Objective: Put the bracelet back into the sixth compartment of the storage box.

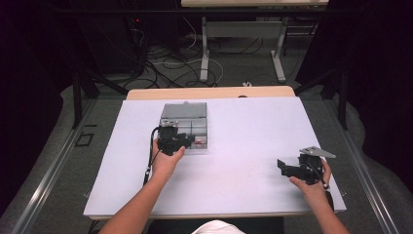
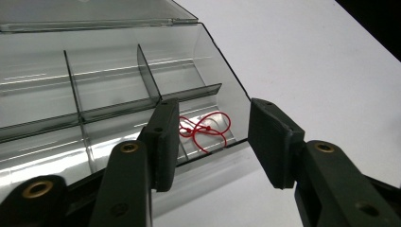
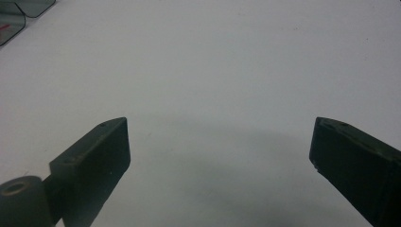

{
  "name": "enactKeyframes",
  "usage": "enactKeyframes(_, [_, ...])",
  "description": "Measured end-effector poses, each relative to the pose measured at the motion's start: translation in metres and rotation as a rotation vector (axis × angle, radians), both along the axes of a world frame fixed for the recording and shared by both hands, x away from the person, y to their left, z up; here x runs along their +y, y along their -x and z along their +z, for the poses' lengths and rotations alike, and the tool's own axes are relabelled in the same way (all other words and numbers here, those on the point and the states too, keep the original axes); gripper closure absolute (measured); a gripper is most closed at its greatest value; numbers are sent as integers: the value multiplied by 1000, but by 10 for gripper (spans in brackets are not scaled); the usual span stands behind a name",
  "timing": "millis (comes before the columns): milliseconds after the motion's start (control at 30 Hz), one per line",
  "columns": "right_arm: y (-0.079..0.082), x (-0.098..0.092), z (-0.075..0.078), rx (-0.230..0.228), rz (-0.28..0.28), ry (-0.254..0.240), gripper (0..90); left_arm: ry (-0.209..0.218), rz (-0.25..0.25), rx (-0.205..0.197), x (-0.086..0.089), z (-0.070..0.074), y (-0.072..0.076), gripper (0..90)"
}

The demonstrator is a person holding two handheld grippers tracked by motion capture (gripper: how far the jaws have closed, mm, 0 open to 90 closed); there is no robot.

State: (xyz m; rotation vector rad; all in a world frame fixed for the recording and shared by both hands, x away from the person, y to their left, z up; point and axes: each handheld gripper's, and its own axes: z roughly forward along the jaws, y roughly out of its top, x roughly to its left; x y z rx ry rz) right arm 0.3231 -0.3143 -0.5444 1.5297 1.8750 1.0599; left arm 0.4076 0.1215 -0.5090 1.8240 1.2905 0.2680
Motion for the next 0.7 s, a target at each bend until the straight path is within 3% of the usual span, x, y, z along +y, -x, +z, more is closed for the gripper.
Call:
enactKeyframes(200, [0,0,0,-1,0,4,56,-1,-9,-60,10,0,10,471])
enactKeyframes(400, [0,1,0,3,-4,5,56,-38,-37,-87,16,-2,17,360])
enactKeyframes(433, [0,1,0,2,-2,3,56,-48,-63,-85,19,-2,18,347])
enactKeyframes(500, [0,0,0,0,-1,5,56,-58,-91,-110,21,-3,20,326])
enactKeyframes(633, [0,0,0,1,0,6,56,-68,-98,-148,25,-4,26,290])
enactKeyframes(700, [0,0,0,0,1,6,56,-96,-110,-164,28,-4,28,283])
